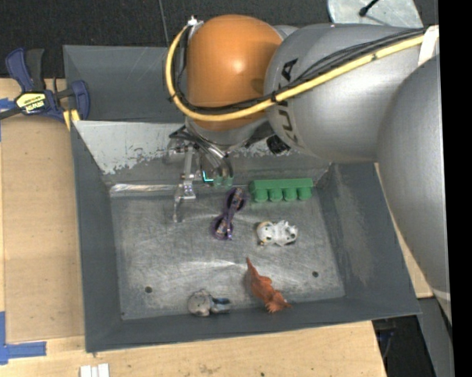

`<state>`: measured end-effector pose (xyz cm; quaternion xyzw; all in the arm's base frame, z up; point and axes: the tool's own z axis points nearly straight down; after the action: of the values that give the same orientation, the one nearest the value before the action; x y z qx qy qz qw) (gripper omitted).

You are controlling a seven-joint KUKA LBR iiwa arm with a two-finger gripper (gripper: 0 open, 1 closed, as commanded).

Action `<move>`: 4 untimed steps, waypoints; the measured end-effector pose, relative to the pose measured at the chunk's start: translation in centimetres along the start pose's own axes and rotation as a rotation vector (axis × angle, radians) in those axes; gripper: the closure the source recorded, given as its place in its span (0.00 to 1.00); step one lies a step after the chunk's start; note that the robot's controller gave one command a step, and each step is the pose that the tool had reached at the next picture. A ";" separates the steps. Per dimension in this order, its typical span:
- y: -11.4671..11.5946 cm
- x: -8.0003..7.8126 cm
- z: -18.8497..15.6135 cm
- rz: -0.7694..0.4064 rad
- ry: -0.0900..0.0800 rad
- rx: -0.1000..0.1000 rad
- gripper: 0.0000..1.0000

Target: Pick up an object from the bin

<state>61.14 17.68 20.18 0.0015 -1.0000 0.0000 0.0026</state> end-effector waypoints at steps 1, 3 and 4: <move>-0.1 -0.2 -0.5 0.003 -0.008 -0.002 0.00; -3.7 -1.2 6.8 -0.196 -0.009 0.000 0.00; -8.3 -1.3 7.6 -0.288 -0.008 0.000 0.00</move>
Offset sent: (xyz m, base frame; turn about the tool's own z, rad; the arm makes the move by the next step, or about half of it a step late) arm 0.0159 -0.0003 -0.1318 0.1284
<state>62.43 9.39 12.60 0.1448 -0.9895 -0.0002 -0.0012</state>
